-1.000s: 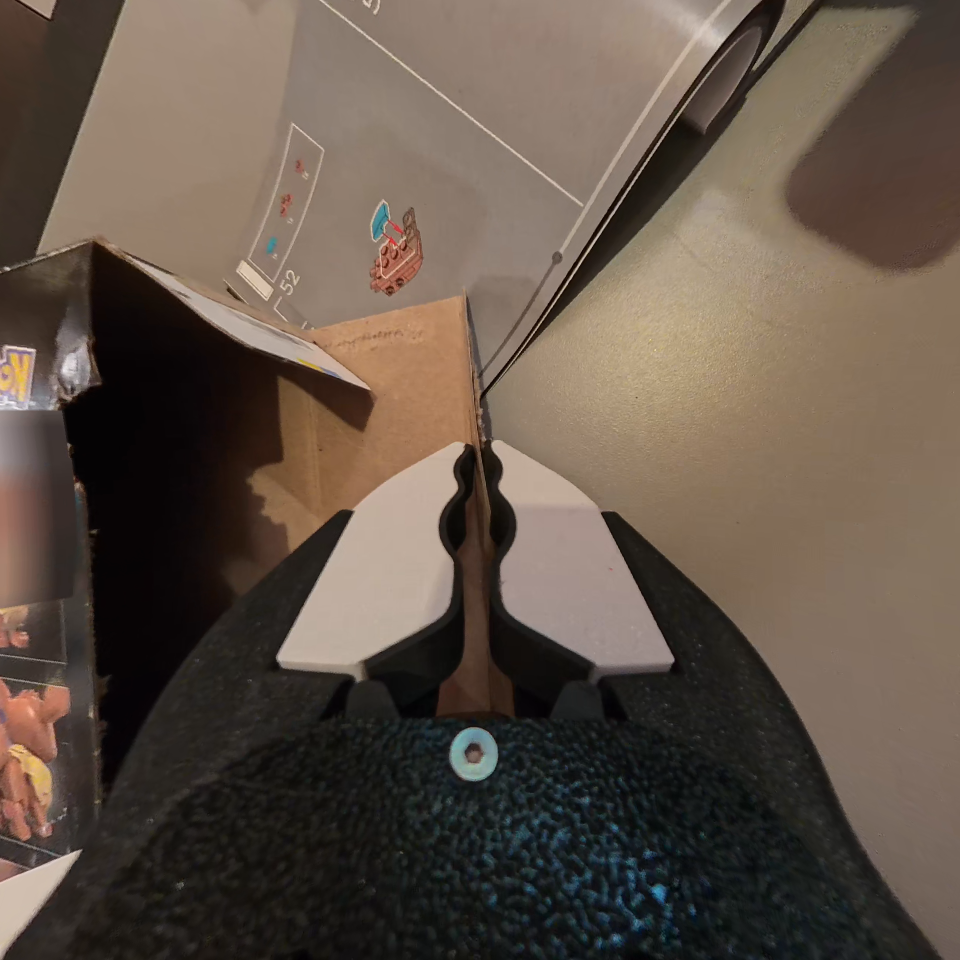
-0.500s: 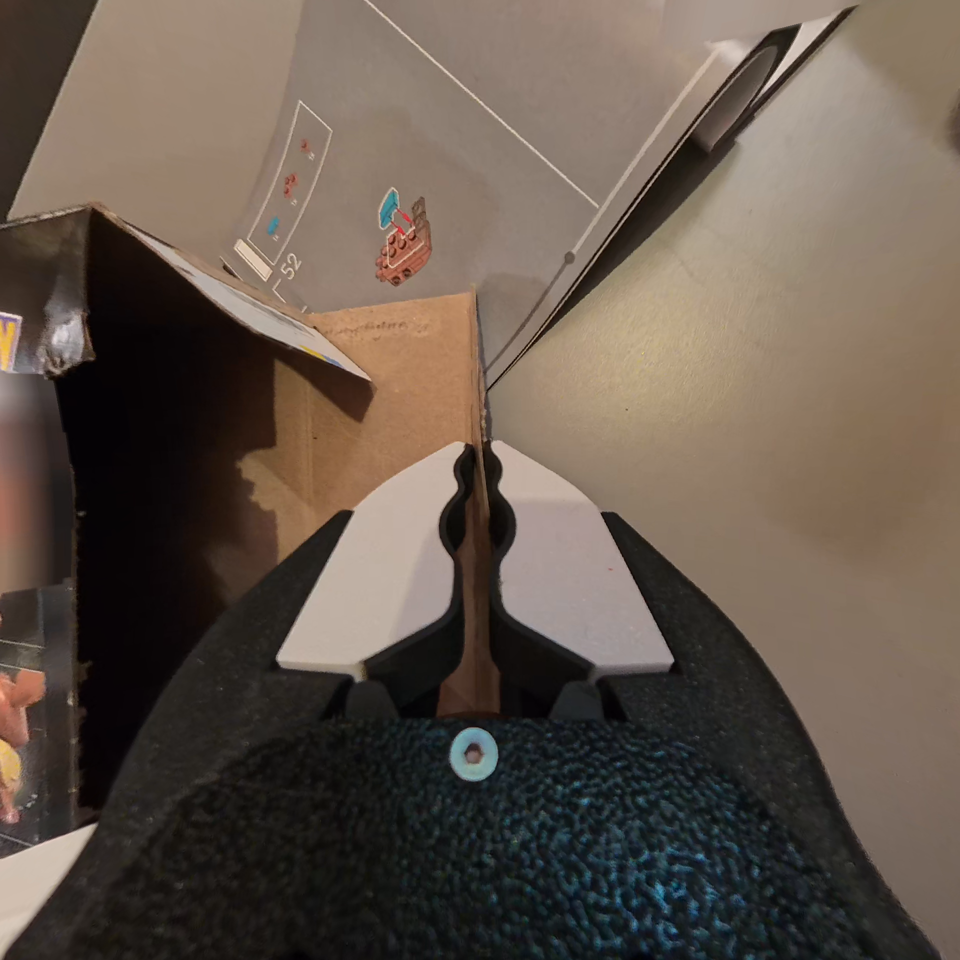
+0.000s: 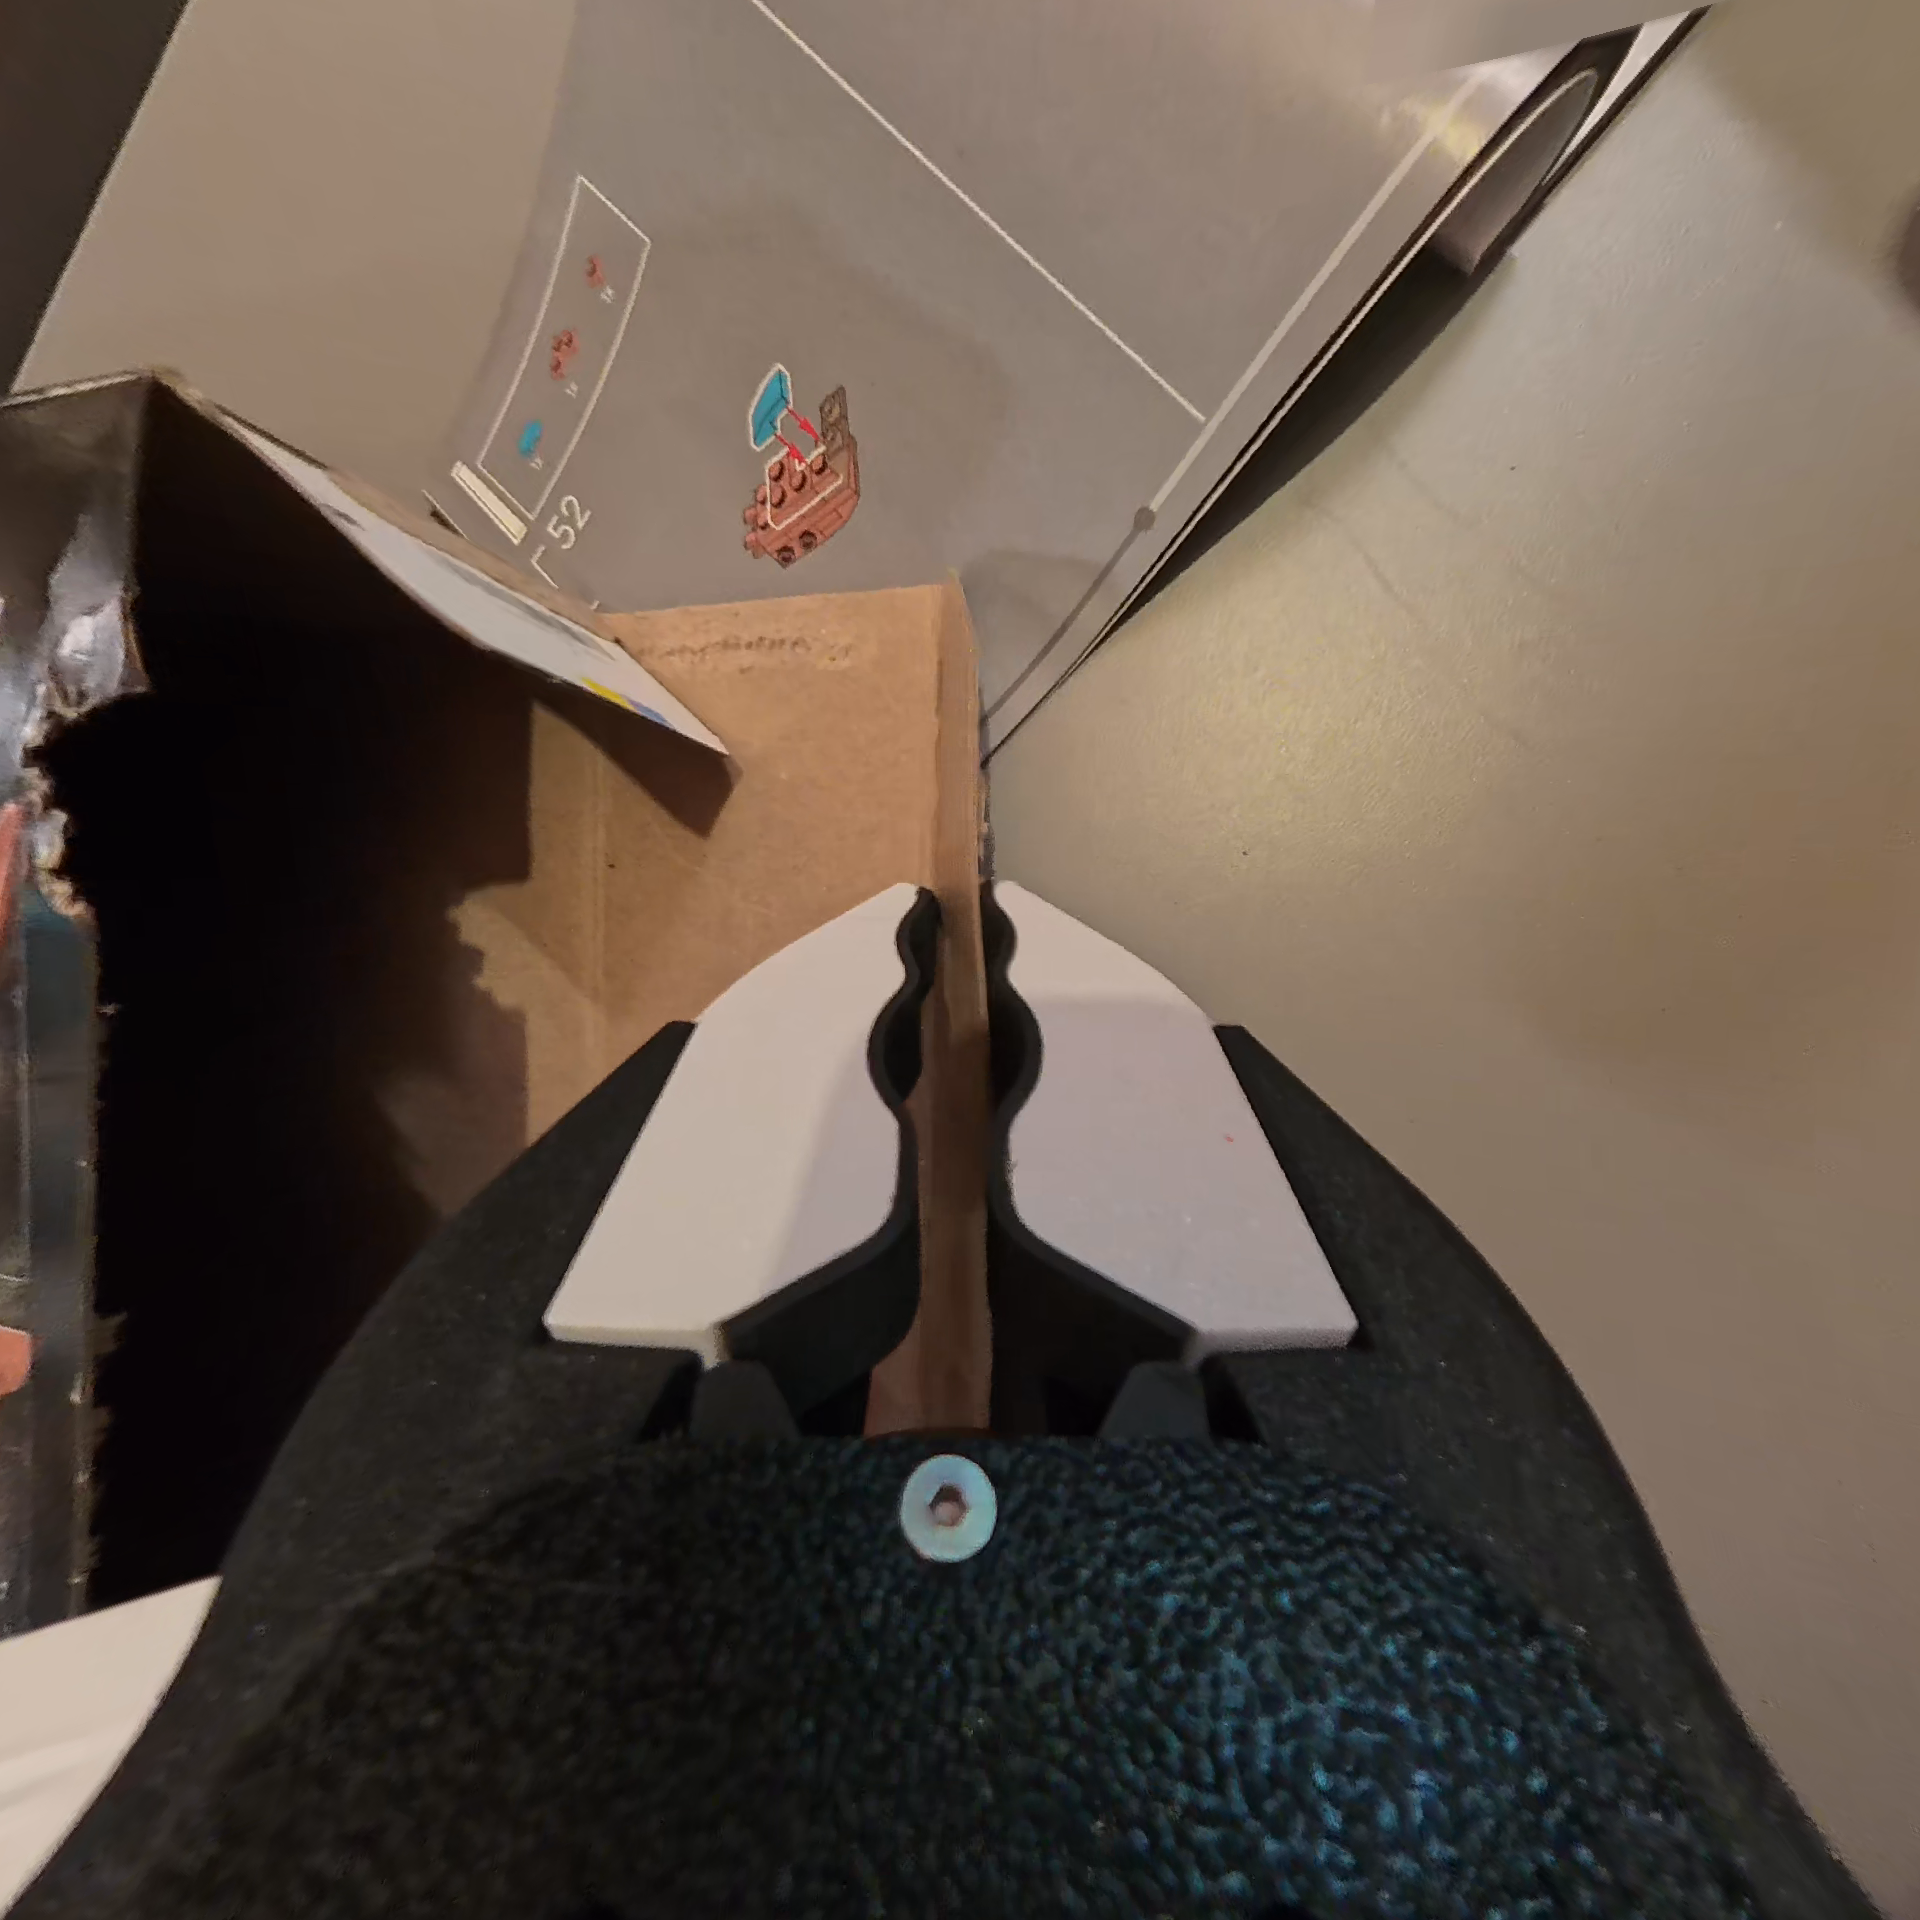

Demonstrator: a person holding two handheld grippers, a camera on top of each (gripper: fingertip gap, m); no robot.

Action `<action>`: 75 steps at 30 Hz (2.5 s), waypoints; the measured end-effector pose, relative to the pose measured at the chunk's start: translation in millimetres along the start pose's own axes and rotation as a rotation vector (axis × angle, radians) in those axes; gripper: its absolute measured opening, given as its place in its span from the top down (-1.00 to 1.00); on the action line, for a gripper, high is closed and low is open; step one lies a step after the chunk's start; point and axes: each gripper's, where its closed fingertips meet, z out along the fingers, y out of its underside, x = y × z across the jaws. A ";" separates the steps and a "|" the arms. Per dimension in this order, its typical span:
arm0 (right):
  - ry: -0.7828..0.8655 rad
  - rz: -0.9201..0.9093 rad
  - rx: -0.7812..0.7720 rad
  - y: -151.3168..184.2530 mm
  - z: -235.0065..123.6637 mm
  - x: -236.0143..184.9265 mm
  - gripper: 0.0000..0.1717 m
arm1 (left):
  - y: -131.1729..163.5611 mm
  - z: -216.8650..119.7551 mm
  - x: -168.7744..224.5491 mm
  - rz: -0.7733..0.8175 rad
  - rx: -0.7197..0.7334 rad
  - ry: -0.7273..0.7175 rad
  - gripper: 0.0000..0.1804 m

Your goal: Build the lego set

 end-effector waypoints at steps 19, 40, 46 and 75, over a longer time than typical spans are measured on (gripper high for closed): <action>0.166 0.346 0.237 74.4 -143.1 100.9 0.61 | -86.5 -55.0 -6.2 0.196 0.535 -0.194 0.73; -0.144 0.356 -0.035 137.9 -8.6 144.5 1.00 | -143.3 -46.4 58.8 0.114 0.887 -0.004 0.77; -0.164 0.436 -0.064 153.4 15.3 146.6 1.00 | -138.3 -39.8 64.1 0.113 0.864 0.036 0.80; -0.133 0.434 -0.117 162.3 20.9 157.0 0.78 | -134.9 -26.6 74.9 0.161 0.792 0.051 0.82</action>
